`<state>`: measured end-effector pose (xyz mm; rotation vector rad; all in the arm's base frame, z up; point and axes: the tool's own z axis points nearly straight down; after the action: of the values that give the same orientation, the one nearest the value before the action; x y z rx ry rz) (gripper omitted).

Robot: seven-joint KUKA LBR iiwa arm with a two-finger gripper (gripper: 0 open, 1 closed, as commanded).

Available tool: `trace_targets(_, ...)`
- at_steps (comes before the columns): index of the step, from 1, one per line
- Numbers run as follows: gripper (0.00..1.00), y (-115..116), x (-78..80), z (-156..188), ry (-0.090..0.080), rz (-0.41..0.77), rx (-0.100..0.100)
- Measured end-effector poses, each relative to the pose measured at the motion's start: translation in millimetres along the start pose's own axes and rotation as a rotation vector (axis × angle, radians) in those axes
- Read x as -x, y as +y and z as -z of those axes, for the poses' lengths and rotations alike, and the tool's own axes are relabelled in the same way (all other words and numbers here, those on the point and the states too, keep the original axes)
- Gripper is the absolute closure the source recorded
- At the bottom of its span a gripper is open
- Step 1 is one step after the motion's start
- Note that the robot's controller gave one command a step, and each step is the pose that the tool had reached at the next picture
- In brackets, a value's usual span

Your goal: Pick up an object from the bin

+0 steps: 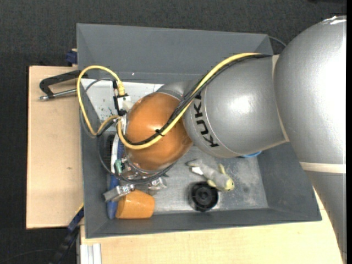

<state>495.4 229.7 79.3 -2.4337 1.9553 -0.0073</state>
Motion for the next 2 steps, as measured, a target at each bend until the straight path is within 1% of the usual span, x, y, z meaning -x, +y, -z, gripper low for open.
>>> trace_targets(1,1.0,0.0,2.3,1.6,-0.003,0.004,0.0)
trace_targets(2,1.0,-7.6,0.1,-4.7,0.004,-0.081,0.002)
